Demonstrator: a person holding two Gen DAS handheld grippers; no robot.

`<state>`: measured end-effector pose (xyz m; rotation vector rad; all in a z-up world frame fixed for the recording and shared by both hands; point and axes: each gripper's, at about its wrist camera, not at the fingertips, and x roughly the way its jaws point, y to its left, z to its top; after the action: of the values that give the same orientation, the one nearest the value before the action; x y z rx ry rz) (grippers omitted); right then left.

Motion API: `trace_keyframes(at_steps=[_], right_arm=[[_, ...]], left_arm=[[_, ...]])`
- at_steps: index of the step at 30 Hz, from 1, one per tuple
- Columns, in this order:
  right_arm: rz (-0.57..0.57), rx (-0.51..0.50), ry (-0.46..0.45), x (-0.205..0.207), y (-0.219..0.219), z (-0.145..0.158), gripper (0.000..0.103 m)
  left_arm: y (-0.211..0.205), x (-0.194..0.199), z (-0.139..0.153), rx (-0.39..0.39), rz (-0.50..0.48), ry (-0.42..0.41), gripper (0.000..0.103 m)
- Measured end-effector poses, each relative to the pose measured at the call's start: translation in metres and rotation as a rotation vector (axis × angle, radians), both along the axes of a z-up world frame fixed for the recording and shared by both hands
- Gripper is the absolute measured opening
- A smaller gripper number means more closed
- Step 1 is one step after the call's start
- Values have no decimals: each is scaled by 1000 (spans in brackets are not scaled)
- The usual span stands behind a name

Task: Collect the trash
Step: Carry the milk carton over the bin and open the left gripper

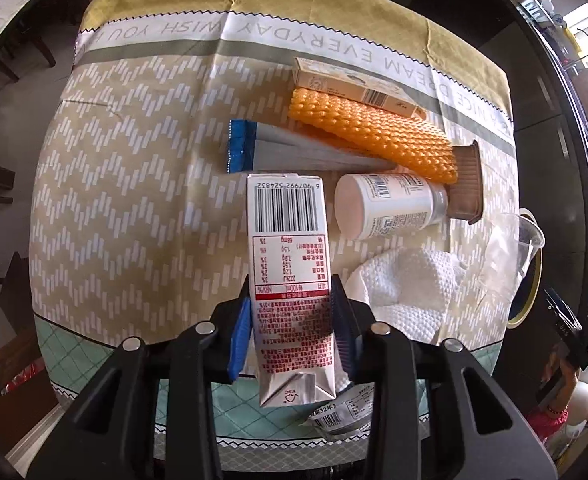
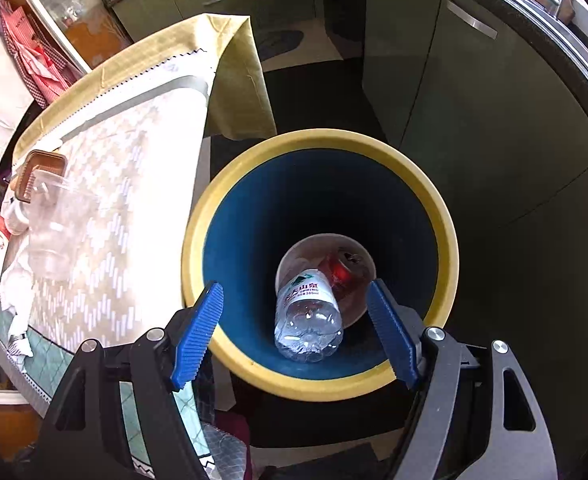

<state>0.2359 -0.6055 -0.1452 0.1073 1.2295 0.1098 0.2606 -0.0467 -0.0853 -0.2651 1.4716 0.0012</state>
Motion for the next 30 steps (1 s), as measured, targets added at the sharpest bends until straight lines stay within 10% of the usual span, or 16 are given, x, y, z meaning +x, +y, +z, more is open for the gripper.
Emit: trace_keyframes(at_steps=[11, 19, 30], right_arm=[[7, 109, -60, -58, 10, 11, 74], [-53, 146, -112, -82, -22, 23, 74], [-189, 164, -128, -151, -86, 25, 74]], left_arm=[[-44, -21, 74, 4, -155, -125, 34], [-170, -34, 119, -51, -427, -202, 34], [-386, -2, 46, -94, -732, -117, 34]])
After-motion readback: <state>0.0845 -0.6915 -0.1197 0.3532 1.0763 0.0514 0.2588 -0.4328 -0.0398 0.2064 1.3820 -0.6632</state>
